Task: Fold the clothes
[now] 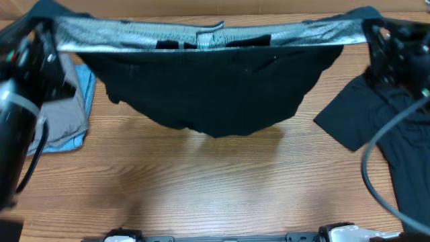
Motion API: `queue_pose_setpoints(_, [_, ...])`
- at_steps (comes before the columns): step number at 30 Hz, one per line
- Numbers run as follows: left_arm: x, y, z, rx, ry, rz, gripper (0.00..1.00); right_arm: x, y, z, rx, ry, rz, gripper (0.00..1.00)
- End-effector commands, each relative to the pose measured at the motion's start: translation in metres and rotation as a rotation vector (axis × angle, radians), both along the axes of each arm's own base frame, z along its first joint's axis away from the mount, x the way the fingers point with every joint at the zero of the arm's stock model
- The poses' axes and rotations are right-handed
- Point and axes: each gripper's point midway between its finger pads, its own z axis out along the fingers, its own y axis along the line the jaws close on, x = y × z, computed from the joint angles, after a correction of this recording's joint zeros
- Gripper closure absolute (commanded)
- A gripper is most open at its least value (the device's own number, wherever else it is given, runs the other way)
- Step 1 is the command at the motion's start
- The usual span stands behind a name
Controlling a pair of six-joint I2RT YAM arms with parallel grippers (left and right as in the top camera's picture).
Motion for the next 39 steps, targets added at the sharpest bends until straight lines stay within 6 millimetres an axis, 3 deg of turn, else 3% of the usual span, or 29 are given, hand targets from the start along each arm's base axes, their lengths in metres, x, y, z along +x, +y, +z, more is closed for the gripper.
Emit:
queue_pose_setpoints(1, [-0.040,0.011,0.023,0.008,-0.097,0.049,0.96,-0.038,-0.020,0.029,0.010,-0.109,-0.080,0.96])
queue_pose_setpoints(7, [-0.049,0.027,0.007,0.015,-0.036,0.136,0.96,-0.066,-0.042,0.029,0.022,-0.114,-0.189,0.96])
queue_pose_setpoints(16, [-0.026,0.023,-0.029,0.035,0.118,0.121,0.96,-0.071,-0.043,0.016,0.009,-0.063,-0.188,0.96])
queue_pose_setpoints(24, [0.024,0.016,-0.025,0.003,0.110,0.106,0.96,-0.050,-0.040,0.037,0.032,-0.144,-0.189,0.96])
queue_pose_setpoints(29, [0.055,-0.001,-0.024,-0.006,0.099,0.019,0.96,-0.029,-0.036,0.042,0.031,-0.158,-0.187,0.96])
queue_pose_setpoints(33, [0.053,-0.011,-0.035,-0.009,0.144,-0.039,0.96,-0.026,-0.036,0.031,0.020,-0.116,-0.188,0.96])
queue_pose_setpoints(39, [0.020,-0.009,-0.055,-0.005,0.235,-0.039,0.96,-0.050,-0.039,0.023,0.015,-0.085,-0.182,0.96])
